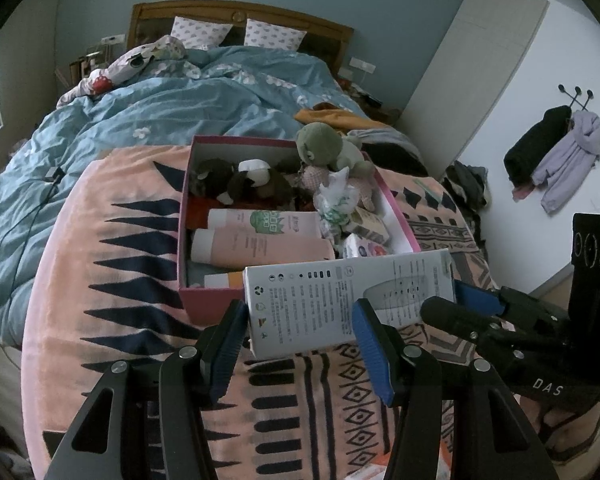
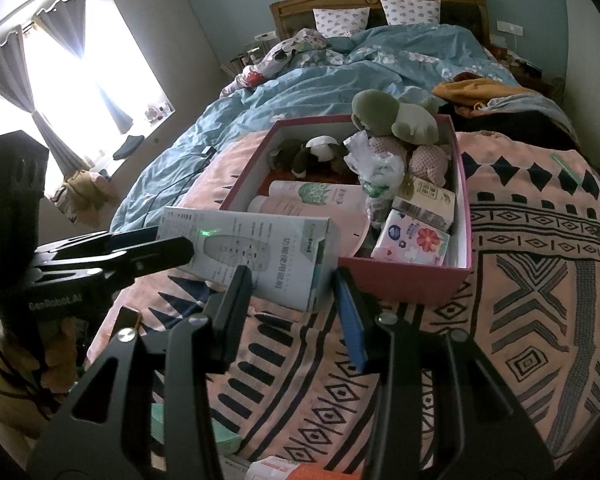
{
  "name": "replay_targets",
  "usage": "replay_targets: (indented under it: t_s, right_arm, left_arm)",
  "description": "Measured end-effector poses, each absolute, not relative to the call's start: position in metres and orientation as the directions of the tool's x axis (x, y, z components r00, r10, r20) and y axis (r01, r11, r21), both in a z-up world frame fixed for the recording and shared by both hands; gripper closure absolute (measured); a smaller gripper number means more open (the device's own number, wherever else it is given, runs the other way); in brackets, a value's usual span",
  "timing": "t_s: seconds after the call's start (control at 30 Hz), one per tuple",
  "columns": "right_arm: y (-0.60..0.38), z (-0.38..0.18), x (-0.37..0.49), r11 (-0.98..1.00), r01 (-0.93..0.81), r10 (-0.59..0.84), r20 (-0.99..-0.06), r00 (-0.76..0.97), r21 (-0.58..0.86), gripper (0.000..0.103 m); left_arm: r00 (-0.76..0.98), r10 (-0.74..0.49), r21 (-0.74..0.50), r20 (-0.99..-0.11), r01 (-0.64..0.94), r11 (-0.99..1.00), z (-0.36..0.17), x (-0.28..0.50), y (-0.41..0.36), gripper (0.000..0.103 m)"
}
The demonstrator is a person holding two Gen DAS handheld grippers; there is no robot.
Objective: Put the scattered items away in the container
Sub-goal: 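Bring the white remote box with both grippers over the pink box opening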
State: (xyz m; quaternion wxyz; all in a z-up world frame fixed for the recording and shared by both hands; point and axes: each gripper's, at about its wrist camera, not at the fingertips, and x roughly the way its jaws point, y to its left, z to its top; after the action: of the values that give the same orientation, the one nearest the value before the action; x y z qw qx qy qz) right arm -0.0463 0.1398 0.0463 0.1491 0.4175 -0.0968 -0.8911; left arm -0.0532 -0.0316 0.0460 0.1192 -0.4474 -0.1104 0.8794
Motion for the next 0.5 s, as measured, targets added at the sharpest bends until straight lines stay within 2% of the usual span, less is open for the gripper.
replay_targets:
  t_s: [0.5]
  right_arm:
    - [0.1407, 0.0447, -0.054, -0.936, 0.181, -0.347, -0.717, -0.604, 0.301, 0.057]
  left_arm:
    - [-0.57, 0.303, -0.298, -0.764, -0.105, -0.949, 0.0434, -0.0621, -0.0327, 0.048]
